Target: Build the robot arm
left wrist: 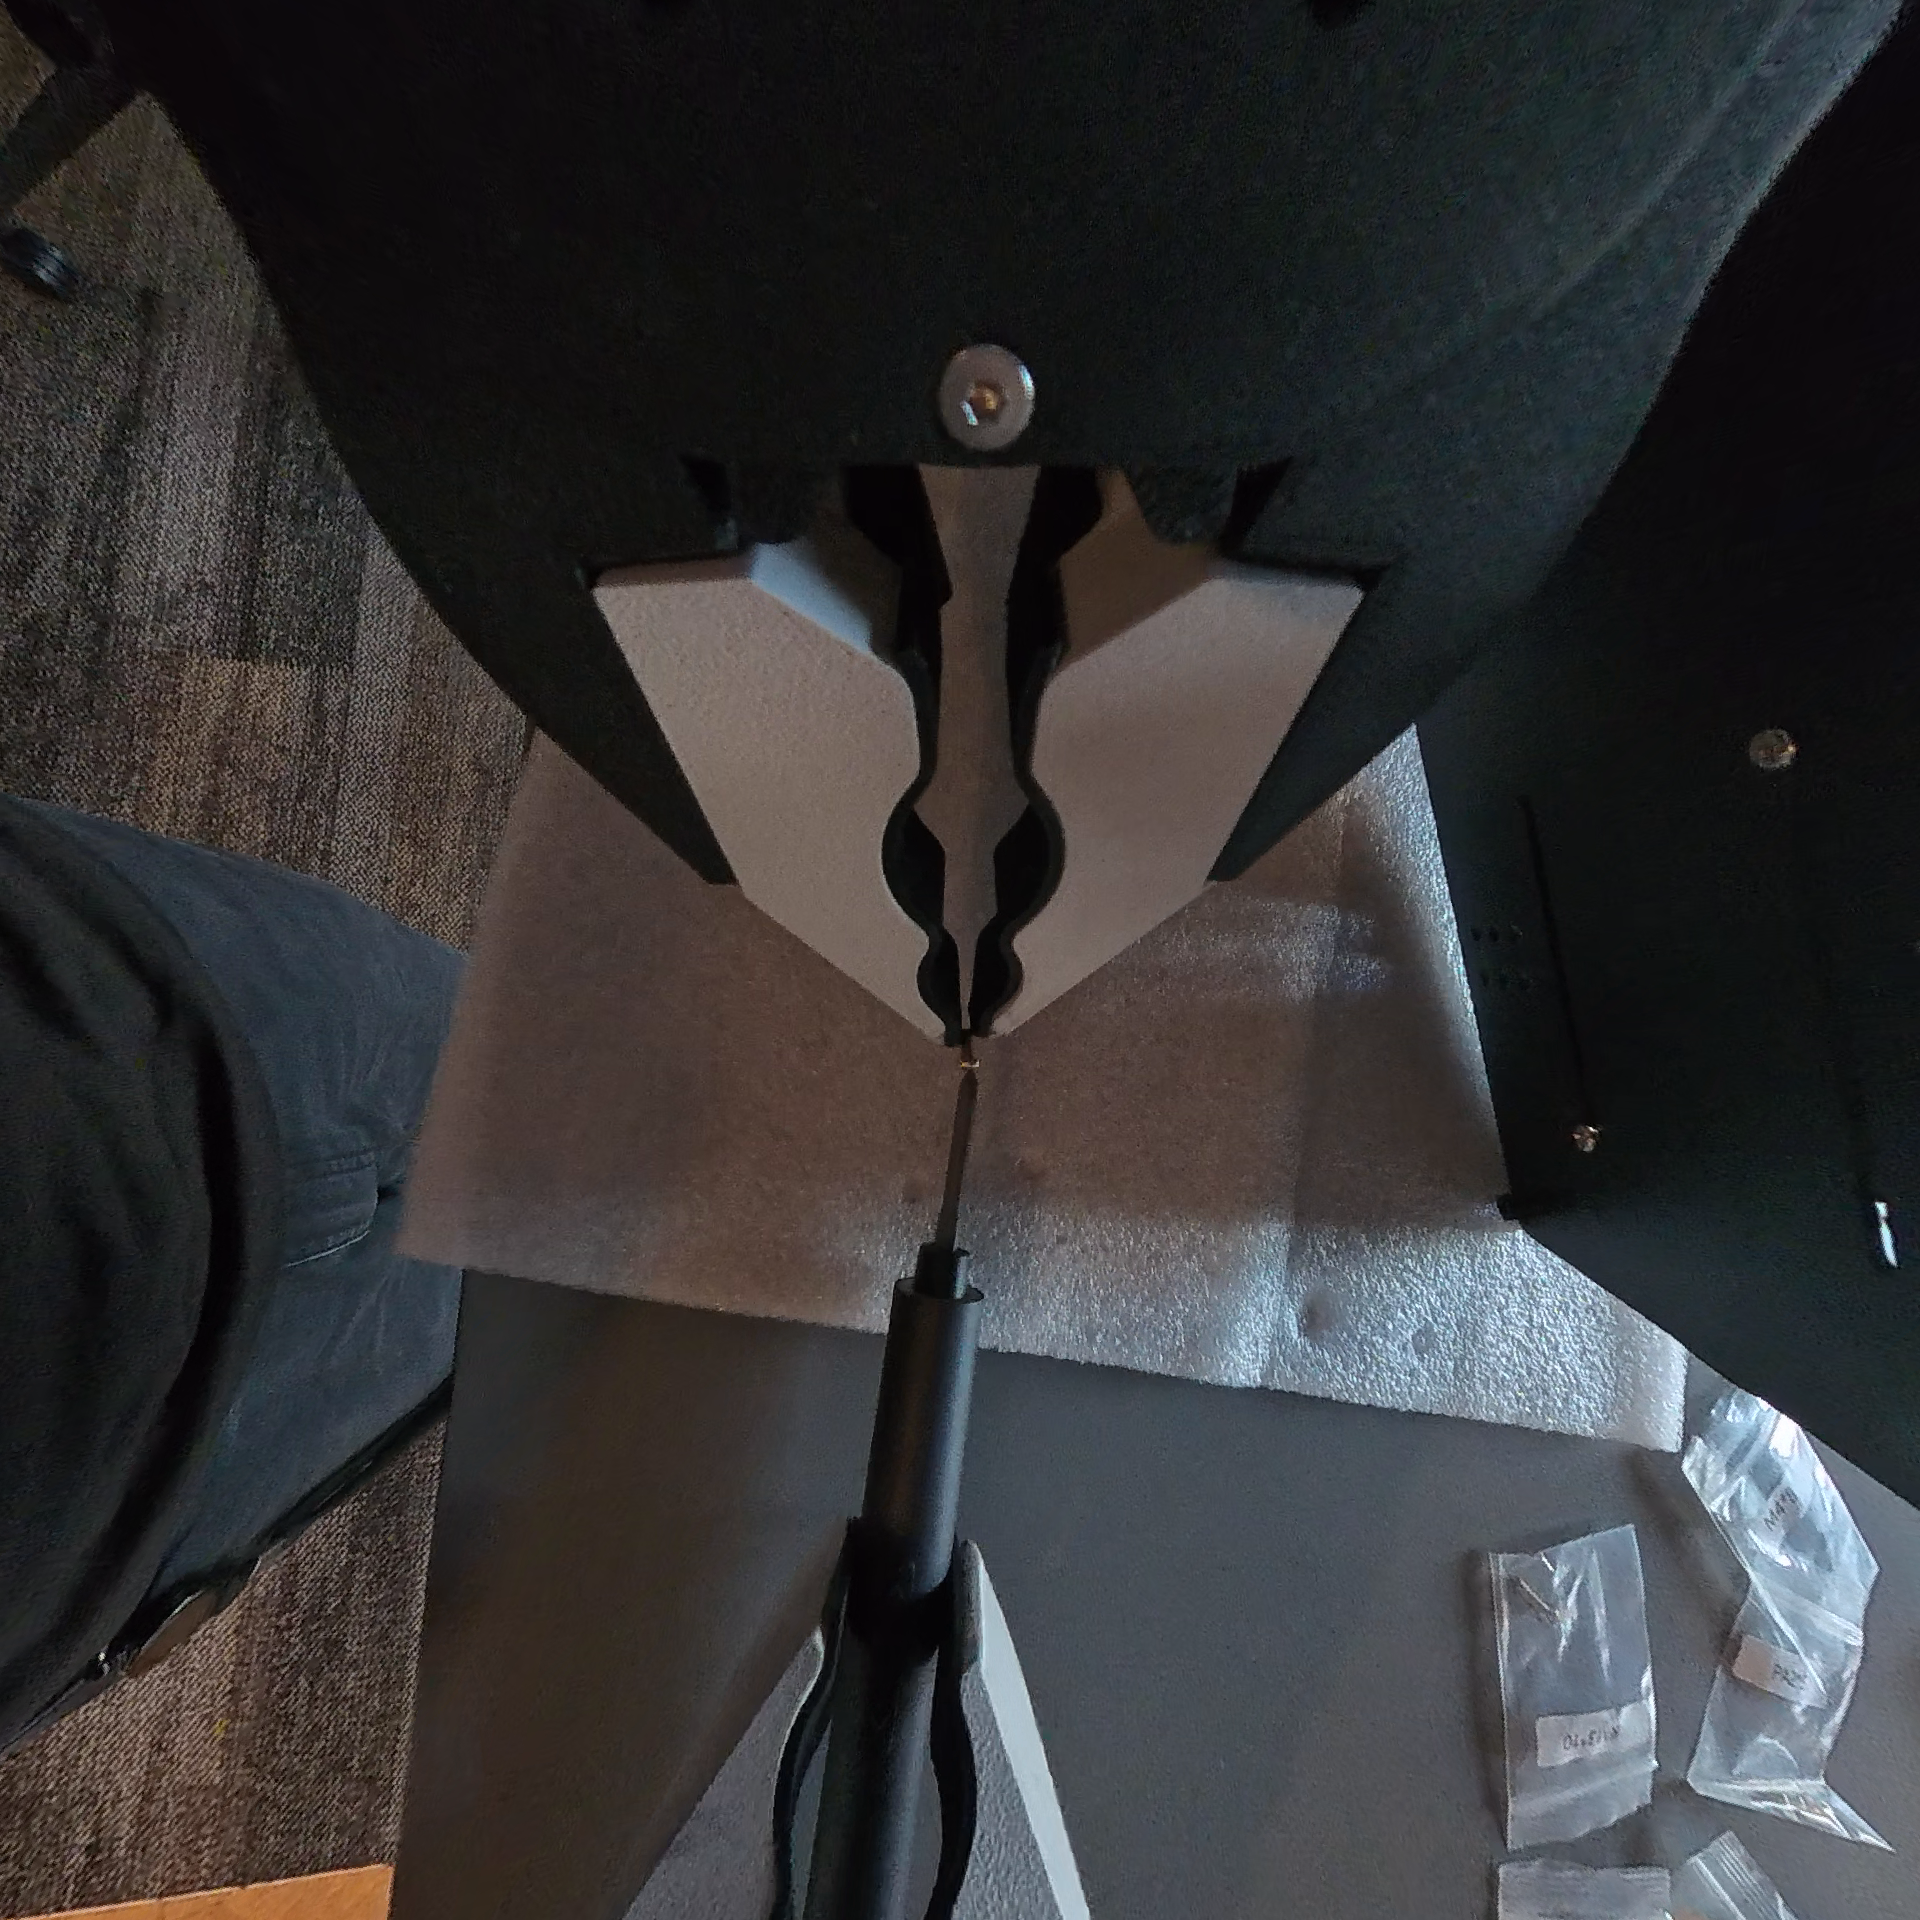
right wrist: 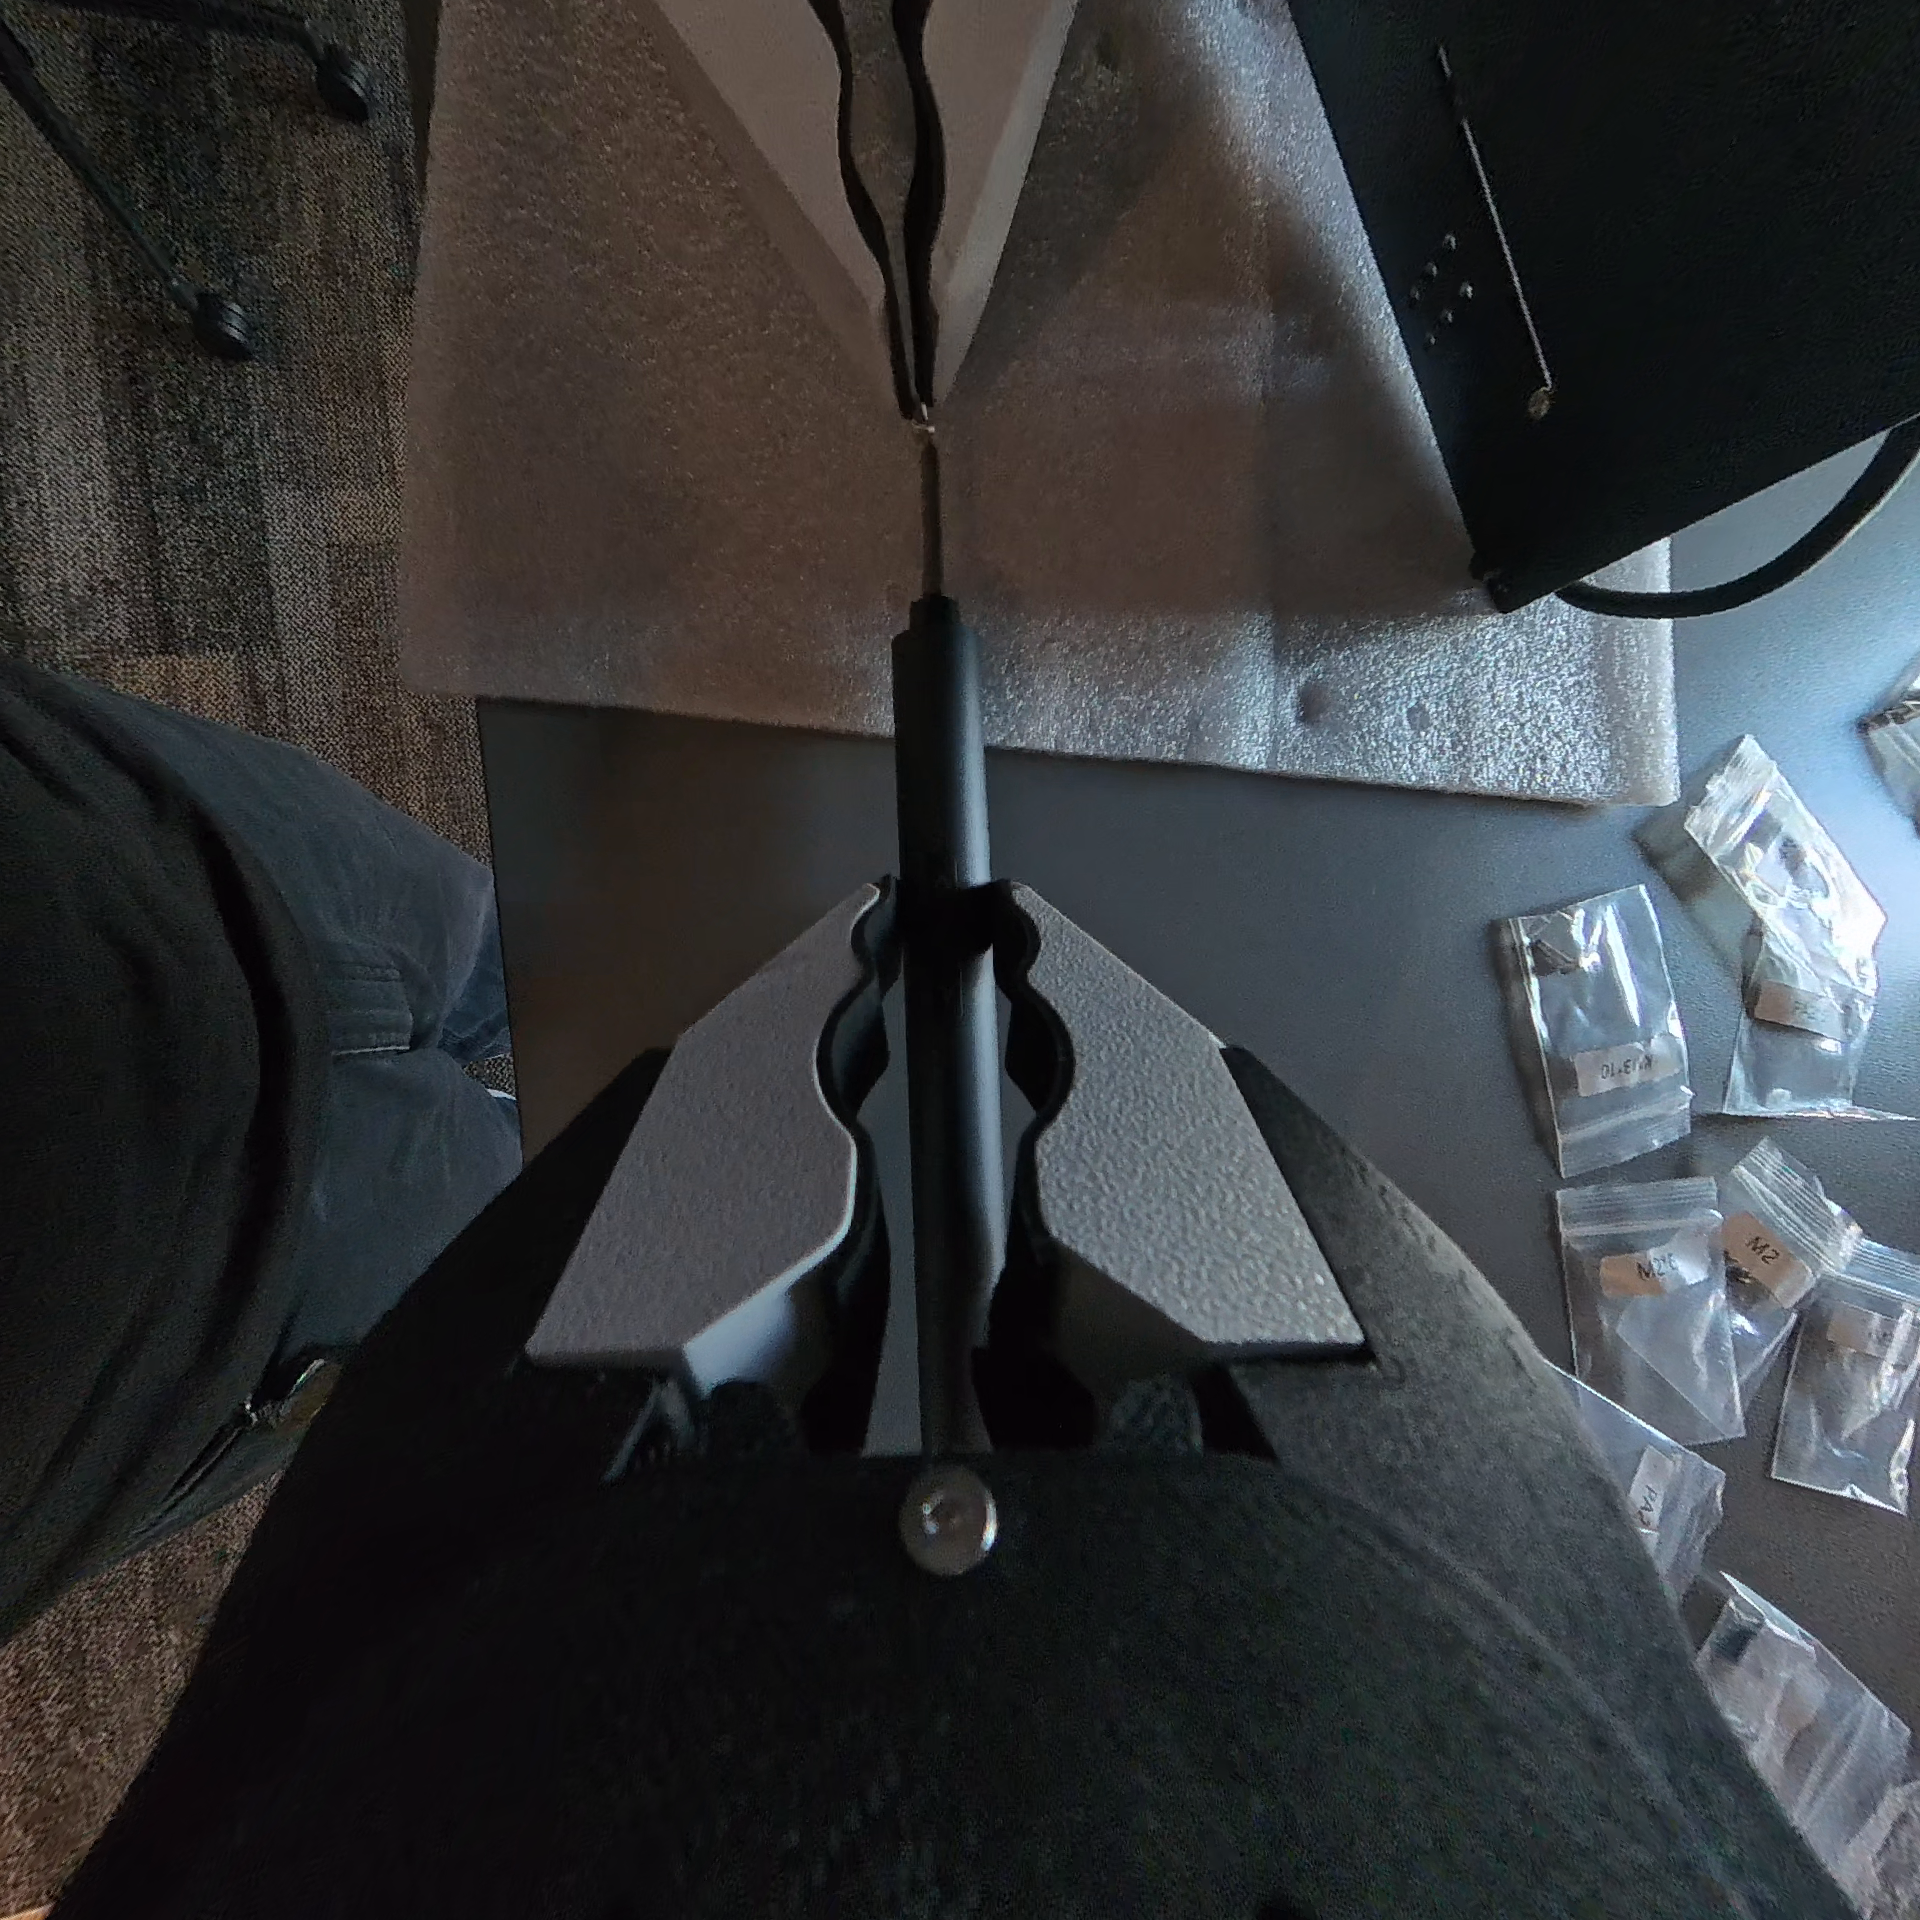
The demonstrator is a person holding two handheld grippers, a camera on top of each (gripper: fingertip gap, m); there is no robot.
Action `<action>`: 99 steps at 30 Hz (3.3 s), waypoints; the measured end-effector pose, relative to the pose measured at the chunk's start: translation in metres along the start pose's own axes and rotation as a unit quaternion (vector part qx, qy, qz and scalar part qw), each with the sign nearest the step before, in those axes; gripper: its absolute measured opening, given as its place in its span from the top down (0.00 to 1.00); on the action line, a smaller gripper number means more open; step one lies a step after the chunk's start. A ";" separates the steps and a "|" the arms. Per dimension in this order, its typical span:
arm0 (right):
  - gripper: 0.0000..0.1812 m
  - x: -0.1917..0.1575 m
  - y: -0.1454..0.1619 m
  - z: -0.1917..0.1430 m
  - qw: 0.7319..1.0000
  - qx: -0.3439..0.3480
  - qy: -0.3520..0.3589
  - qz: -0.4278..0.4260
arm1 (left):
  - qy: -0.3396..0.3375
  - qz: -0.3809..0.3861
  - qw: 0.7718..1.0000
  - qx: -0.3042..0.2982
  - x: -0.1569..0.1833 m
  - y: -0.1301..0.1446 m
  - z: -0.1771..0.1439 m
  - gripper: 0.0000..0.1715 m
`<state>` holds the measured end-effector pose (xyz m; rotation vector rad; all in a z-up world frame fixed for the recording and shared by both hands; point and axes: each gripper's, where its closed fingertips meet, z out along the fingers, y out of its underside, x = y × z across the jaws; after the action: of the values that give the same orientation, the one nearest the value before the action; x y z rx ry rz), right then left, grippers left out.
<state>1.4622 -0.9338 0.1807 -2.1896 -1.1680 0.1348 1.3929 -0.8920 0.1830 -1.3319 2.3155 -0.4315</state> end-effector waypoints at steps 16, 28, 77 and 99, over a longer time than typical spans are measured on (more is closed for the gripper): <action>0.91 -0.003 -0.003 0.001 1.000 0.002 0.000 -0.026 | 0.017 0.021 0.999 -0.028 0.006 0.005 0.003 1.00; 0.91 -0.002 -0.003 0.001 0.999 0.001 0.003 -0.032 | 0.020 0.023 0.999 -0.036 0.004 0.004 0.004 1.00; 0.91 0.031 -0.027 -0.075 0.789 0.383 -0.173 0.448 | 0.011 -0.432 0.843 0.321 0.031 -0.123 0.003 0.69; 0.91 0.004 -0.034 -0.077 0.592 0.420 -0.394 0.564 | 0.180 -0.531 0.646 0.518 0.058 -0.159 0.007 0.81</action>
<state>1.4692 -0.9550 0.2616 -1.5356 0.2640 1.8964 1.4874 -1.0209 0.2391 -1.7589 0.6956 -2.1046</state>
